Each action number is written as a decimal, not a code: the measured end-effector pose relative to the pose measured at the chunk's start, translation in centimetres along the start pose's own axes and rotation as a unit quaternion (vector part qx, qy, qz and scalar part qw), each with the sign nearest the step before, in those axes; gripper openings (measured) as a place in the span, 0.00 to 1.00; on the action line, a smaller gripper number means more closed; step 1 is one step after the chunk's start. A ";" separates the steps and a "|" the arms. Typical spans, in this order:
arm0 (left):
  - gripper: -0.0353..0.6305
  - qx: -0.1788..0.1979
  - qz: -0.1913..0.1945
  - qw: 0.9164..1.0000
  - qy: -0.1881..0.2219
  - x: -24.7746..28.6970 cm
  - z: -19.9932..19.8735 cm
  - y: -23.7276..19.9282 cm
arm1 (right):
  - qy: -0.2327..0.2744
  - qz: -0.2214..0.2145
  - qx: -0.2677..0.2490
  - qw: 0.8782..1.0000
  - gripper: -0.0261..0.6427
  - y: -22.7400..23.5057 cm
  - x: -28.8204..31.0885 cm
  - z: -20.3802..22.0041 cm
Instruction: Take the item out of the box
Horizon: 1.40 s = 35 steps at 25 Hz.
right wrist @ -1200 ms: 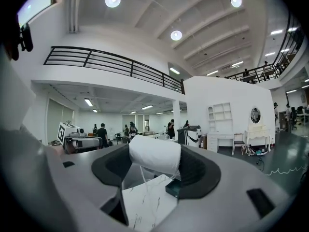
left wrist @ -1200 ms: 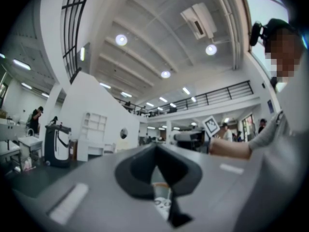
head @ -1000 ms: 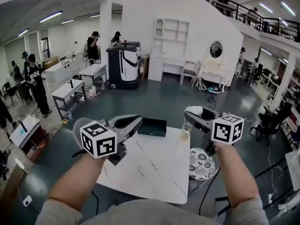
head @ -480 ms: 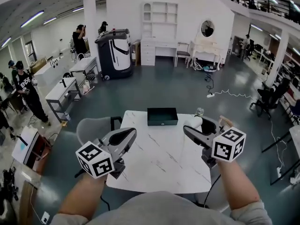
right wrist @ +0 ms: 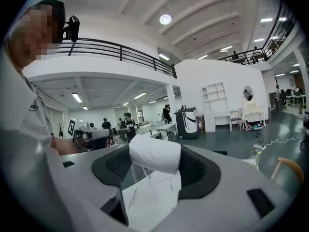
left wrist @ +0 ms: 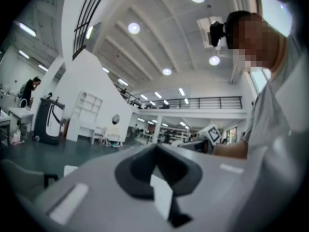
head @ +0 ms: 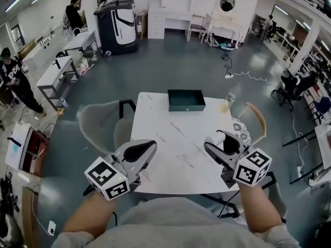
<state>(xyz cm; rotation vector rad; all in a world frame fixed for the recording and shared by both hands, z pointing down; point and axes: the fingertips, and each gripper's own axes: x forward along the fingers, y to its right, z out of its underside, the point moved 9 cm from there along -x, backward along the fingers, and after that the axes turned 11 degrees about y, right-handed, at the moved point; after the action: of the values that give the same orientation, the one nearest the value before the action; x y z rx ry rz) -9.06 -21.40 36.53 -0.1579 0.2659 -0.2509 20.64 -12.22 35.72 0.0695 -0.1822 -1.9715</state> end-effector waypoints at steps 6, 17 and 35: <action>0.06 -0.028 -0.021 0.999 -0.022 -0.5 3.9 1.4 | -0.029 -0.007 0.009 1.000 0.47 0.3 0.3 2.6; 0.06 -0.033 -0.053 0.998 -0.010 0.0 4.8 4.2 | -0.046 -0.037 0.011 0.998 0.47 1.7 -1.2 4.1; 0.06 -0.015 -0.065 0.998 0.003 0.0 3.8 3.6 | -0.024 -0.015 0.014 0.999 0.47 3.0 -2.5 3.6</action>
<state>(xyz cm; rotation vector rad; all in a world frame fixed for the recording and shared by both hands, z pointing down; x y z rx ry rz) -7.24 -17.45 39.46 -0.2050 0.2660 -0.3771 23.91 -10.74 39.70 0.0432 -0.2424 -2.0008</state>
